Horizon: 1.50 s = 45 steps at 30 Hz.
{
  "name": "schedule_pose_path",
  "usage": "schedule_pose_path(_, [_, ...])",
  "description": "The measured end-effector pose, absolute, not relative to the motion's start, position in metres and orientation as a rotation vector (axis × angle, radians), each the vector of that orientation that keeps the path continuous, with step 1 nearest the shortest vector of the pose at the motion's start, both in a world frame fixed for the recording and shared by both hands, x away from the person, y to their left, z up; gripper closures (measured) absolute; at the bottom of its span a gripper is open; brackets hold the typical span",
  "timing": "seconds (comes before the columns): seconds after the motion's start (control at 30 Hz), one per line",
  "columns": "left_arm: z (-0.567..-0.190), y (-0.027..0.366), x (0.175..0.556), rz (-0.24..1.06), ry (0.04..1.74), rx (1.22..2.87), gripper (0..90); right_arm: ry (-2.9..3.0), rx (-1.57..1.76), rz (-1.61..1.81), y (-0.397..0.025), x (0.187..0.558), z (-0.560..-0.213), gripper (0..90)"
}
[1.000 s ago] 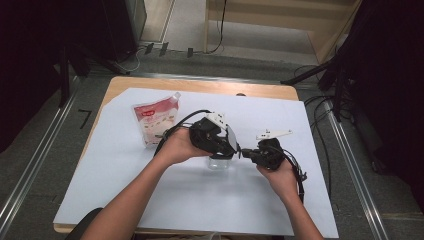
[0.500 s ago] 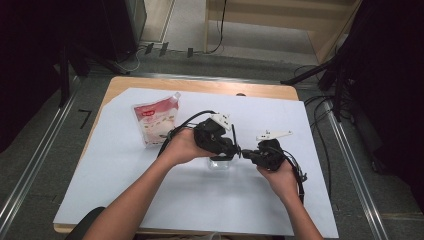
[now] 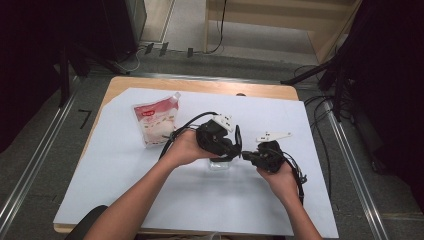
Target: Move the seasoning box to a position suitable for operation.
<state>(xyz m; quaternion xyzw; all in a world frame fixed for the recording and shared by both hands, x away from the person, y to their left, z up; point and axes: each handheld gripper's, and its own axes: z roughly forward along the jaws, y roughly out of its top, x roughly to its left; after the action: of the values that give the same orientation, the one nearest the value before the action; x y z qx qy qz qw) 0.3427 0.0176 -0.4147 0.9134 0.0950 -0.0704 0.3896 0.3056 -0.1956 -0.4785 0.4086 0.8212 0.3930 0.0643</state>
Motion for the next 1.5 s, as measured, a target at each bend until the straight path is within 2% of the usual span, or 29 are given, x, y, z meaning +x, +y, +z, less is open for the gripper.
schedule_pose_path(0.3, [-0.421,0.016,0.343,-0.175,0.257,2.319,80.6,2.479,1.241,1.185,-0.196,0.306,-0.479,90.0])
schedule_pose_path(0.57, [-0.415,0.028,0.341,-0.164,0.307,2.304,73.5,2.482,1.259,1.189,-0.199,0.306,-0.48,89.6])
schedule_pose_path(0.77, [-0.413,0.043,0.345,-0.14,0.378,2.279,59.9,2.47,1.263,1.239,-0.204,0.297,-0.474,90.0])
schedule_pose_path(0.87, [-0.412,0.048,0.347,-0.198,0.434,2.251,55.1,2.472,1.243,1.239,-0.203,0.292,-0.472,90.0])
schedule_pose_path(0.93, [-0.411,0.052,0.348,-0.185,0.446,2.254,52.3,2.481,1.225,1.24,-0.203,0.287,-0.471,90.0])
schedule_pose_path(1.2, [-0.407,0.068,0.348,-0.146,0.473,2.272,50.7,2.51,1.162,1.278,-0.191,0.266,-0.467,90.0])
schedule_pose_path(1.5, [-0.402,0.096,0.343,-0.118,0.48,2.269,50.0,2.569,1.038,1.284,-0.156,0.252,-0.468,90.0])
